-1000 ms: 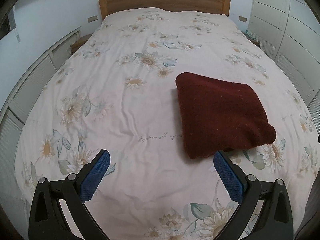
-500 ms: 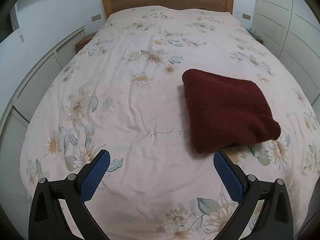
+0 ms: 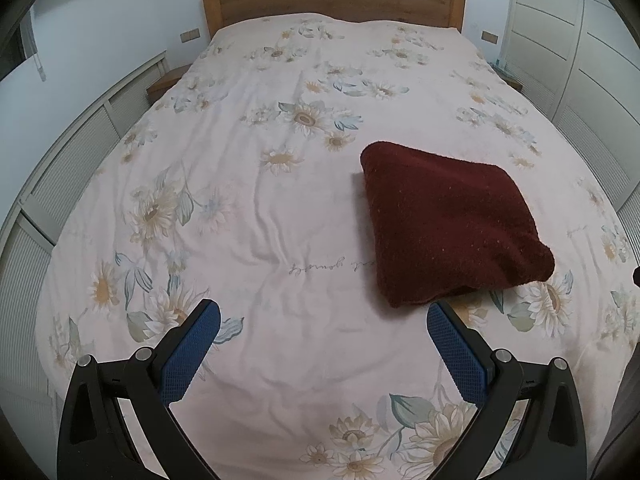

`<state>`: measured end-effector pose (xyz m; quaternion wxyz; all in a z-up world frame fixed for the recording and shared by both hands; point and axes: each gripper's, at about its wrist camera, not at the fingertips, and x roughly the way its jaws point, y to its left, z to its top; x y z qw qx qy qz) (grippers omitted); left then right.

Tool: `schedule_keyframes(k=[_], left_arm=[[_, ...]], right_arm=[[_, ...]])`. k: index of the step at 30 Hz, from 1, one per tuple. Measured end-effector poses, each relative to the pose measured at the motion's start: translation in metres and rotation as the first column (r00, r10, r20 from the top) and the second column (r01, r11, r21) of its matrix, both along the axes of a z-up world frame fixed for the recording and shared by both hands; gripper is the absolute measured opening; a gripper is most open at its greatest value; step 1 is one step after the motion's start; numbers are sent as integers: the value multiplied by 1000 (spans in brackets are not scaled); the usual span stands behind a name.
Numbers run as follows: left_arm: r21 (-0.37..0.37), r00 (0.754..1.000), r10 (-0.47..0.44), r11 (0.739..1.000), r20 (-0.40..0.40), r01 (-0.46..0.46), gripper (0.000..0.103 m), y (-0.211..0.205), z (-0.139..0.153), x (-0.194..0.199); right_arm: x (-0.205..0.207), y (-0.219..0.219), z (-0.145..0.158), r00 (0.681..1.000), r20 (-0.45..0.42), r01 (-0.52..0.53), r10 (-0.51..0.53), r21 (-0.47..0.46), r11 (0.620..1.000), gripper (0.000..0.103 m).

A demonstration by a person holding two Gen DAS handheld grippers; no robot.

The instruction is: Fold small clothes

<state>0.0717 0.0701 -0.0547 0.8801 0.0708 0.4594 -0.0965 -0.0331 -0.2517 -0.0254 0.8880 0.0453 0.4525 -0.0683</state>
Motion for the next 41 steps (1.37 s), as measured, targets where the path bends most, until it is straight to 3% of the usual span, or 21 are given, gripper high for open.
schedule_keyframes(k=[41], left_arm=[[5,999,-29,1000,13,29,102,-6,10,-4]], right_arm=[[-6,9,-11,999,-46,-27,27,-2,1000,103]])
